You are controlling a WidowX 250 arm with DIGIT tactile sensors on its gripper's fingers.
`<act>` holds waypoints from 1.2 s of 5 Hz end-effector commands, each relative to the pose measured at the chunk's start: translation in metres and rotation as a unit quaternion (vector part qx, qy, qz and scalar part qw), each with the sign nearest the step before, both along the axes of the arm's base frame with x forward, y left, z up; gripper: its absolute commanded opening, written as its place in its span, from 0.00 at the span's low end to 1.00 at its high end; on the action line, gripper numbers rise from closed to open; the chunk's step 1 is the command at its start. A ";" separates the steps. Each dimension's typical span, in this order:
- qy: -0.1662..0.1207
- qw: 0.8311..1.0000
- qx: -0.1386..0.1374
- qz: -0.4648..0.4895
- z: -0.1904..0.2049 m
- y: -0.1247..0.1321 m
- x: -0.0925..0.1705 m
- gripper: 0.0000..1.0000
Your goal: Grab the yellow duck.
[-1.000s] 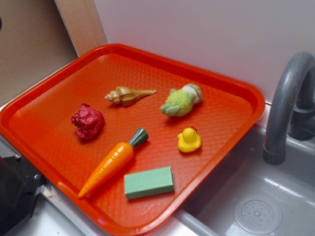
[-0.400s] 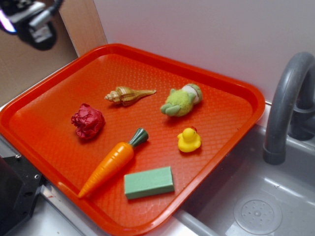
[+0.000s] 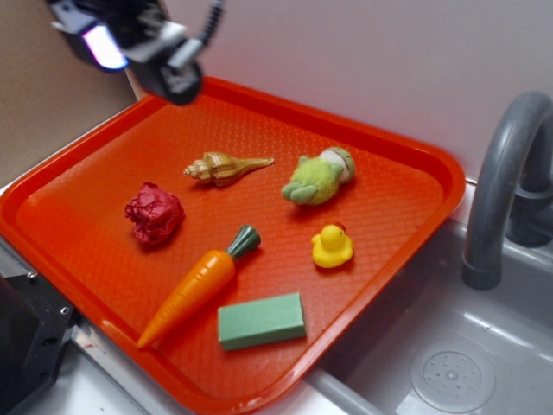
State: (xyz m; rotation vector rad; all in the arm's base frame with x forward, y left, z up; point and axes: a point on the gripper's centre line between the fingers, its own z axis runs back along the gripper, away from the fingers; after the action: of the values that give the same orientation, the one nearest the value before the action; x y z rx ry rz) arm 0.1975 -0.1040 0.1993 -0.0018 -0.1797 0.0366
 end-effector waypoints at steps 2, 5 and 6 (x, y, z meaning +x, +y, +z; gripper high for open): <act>0.002 1.000 -0.021 -0.020 -0.089 -0.019 0.037 1.00; -0.035 0.999 -0.037 -0.014 -0.139 -0.059 0.055 1.00; -0.021 0.998 -0.048 -0.024 -0.150 -0.070 0.061 1.00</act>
State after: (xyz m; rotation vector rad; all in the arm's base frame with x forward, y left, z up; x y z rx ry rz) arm 0.2564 -0.1647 0.0403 -0.0800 -0.1979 0.0180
